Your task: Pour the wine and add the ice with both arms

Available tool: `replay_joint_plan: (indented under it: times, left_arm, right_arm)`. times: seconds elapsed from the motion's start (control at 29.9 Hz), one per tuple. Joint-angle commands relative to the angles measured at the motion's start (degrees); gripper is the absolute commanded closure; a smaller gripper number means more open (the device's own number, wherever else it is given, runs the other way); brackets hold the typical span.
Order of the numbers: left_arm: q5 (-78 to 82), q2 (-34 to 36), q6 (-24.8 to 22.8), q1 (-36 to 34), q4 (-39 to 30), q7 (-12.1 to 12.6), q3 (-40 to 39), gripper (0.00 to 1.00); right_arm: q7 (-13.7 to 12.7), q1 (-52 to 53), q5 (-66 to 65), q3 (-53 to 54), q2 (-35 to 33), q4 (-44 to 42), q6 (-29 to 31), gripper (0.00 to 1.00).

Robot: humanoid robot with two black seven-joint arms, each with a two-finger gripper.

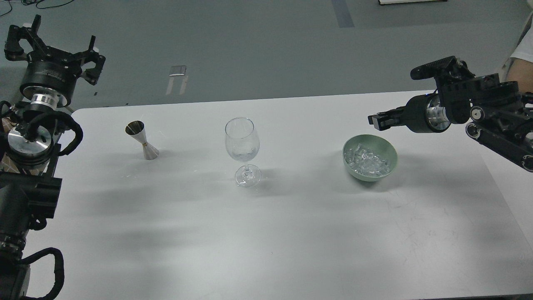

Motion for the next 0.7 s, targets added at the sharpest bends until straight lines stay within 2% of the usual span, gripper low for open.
replay_joint_plan:
  times: [0.0,0.47,0.67]
  left_arm:
    - [0.00,-0.01,0.00,0.02,0.02,0.00,0.18,0.02]
    - [0.00,-0.19,0.09,0.02,0.02,-0.09,0.62,0.02]
    - [0.00,0.34,0.88,-0.16,0.02,0.00,0.27,0.02]
  right_arm:
    - [0.08,-0.13,0.00,2.31,-0.03,0.20,0.01,0.99]
    - [-0.01,-0.93,0.00,14.70,1.37,7.06,0.01,1.00]
    - [-0.36,-0.05,-0.09,17.69,7.25,9.35,0.01,1.00]
